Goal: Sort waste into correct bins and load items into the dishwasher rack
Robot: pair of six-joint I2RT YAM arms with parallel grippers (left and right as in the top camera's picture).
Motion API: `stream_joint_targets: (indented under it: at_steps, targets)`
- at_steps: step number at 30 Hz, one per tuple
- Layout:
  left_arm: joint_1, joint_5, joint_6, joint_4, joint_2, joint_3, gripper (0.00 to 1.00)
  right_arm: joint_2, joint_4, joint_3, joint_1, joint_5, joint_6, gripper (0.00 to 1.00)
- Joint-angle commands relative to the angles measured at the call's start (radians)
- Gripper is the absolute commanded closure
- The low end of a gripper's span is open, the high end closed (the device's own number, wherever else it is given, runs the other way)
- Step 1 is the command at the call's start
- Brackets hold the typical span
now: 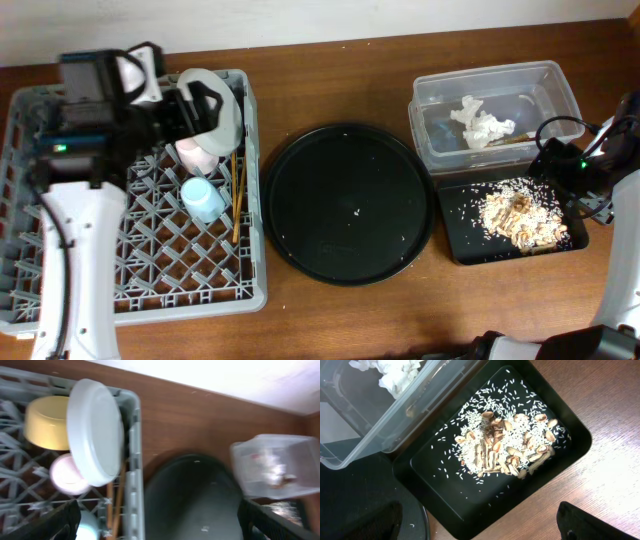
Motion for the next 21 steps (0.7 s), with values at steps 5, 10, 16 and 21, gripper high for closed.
stream_joint_targets:
  at_steps: [5, 10, 16, 21]
  targets:
    - [-0.103, -0.186, 0.040, -0.002, -0.005, -0.006, 0.01, -0.002, -0.001, 0.009, -0.003, 0.002, 0.006, 0.01]
    - [-0.103, -0.185, 0.040, -0.002, -0.005, -0.006, 0.01, -0.045, 0.002, 0.008, 0.101, 0.002, 0.006, 0.01]
    - [-0.103, -0.185, 0.040, -0.002, -0.005, -0.006, 0.01, -0.367, 0.003, 0.007, 0.573, 0.001, 0.006, 0.01]
    - [-0.103, -0.185, 0.040, -0.002, -0.005, -0.006, 0.01, -0.710, 0.120, -0.049, 0.666, 0.211, -0.007, 0.01]
